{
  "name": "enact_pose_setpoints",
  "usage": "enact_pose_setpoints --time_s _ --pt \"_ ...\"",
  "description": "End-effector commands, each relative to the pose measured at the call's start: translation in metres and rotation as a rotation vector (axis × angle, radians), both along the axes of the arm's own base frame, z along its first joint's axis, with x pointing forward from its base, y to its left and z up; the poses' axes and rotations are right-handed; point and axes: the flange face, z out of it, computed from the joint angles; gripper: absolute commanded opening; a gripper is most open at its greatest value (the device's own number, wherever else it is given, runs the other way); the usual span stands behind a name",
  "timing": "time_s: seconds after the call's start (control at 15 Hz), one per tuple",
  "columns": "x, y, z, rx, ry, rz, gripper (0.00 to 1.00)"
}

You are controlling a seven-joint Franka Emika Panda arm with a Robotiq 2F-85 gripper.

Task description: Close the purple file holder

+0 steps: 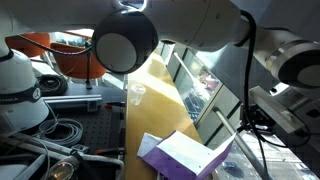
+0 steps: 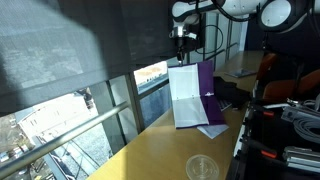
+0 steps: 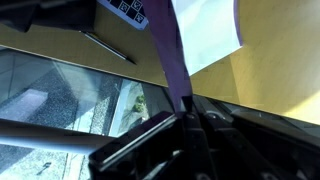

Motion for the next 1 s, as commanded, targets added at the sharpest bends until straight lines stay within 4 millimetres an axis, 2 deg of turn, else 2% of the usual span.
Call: enact_pose_setpoints --time_s 0.0,0.53,0.93 --pt "0.003 0.017 -0.012 -0.048 0.022 0.031 0.00" --pt "0.009 0.025 -0.047 -0.171 0.041 0.128 0.00" --pt "0.023 0.042 -0.061 -0.241 -0.042 0.229 0.00"
